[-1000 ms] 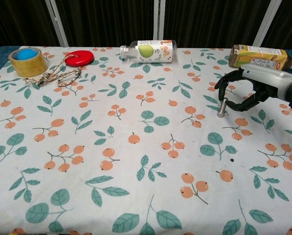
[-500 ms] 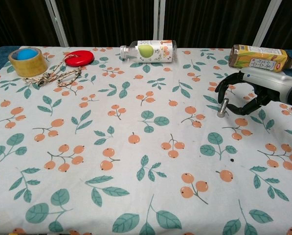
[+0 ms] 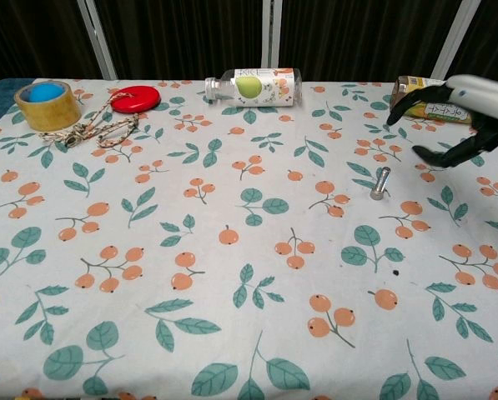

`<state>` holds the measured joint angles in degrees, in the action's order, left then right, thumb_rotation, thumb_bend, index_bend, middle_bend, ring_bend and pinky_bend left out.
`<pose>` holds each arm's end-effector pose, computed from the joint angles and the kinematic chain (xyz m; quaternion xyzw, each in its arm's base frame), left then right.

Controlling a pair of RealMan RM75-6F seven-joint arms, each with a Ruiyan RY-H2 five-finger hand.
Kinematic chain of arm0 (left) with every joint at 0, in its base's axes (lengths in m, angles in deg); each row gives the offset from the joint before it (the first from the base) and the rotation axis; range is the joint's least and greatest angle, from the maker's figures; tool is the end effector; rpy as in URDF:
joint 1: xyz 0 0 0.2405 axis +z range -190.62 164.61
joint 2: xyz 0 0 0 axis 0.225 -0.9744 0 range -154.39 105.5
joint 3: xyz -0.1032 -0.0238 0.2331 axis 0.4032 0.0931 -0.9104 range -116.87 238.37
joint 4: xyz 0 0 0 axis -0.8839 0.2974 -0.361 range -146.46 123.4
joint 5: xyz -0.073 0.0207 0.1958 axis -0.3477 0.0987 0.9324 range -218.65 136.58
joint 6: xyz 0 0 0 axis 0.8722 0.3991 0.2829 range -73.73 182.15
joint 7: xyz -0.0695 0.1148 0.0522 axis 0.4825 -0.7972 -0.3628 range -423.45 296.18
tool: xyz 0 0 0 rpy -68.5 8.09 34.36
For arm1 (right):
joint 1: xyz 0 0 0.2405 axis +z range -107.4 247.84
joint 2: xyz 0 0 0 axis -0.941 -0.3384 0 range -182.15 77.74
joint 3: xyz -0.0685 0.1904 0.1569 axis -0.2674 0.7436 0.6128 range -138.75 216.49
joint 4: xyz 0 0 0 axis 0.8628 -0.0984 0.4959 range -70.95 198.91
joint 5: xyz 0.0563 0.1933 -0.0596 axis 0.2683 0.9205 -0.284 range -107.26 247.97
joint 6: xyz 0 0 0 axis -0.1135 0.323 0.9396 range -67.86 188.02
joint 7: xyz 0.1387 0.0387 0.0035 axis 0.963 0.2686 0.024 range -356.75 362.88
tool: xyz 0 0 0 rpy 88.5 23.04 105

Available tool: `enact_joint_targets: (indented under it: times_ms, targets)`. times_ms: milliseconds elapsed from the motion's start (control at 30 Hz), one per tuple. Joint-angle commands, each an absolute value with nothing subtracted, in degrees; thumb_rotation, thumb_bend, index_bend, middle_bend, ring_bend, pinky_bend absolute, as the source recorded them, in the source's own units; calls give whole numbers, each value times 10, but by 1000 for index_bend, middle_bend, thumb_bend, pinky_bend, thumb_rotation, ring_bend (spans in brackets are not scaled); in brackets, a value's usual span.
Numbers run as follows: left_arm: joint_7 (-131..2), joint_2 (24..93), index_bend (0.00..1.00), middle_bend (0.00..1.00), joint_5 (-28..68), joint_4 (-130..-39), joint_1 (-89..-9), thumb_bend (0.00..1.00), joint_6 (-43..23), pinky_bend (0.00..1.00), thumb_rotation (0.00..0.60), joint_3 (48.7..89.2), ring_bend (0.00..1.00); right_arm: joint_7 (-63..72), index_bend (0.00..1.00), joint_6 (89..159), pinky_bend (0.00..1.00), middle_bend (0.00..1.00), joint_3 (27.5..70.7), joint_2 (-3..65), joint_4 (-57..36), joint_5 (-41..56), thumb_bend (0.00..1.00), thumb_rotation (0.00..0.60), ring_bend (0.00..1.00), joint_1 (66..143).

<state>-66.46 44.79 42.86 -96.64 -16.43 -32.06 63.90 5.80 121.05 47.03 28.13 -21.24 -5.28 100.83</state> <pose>-0.3353 0.1750 0.1479 -0.5861 -0.3704 -0.3572 0.6258 -0.2191 -0.3155 0.0401 0.6641 -0.4531 0.4276 0.4133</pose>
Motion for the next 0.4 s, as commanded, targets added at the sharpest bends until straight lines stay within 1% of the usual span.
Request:
enact_joint_targets:
  times_ms: [33,200,267,400]
  targets:
    - [-665,448,113,50,431,-967,-167,110,-320,0,600,640,0,-6,260,1330,0,156,457,201,-285,-85,377,600,0,936]
    - [-675,450,113,50,437,-971,-172,110,-319,0,600,641,0,-6,189,1430,0,124,432,145,-332,-106,377,600,0,858]
    - [-677,449,113,50,442,-976,-175,110,-318,0,600,640,0,5,163,1455,0,119,418,134,-341,-114,377,600,0,832]
    - [-684,447,113,50,448,-983,-180,110,-317,0,600,640,0,33,140,1483,0,111,392,113,-357,-133,376,600,0,793]
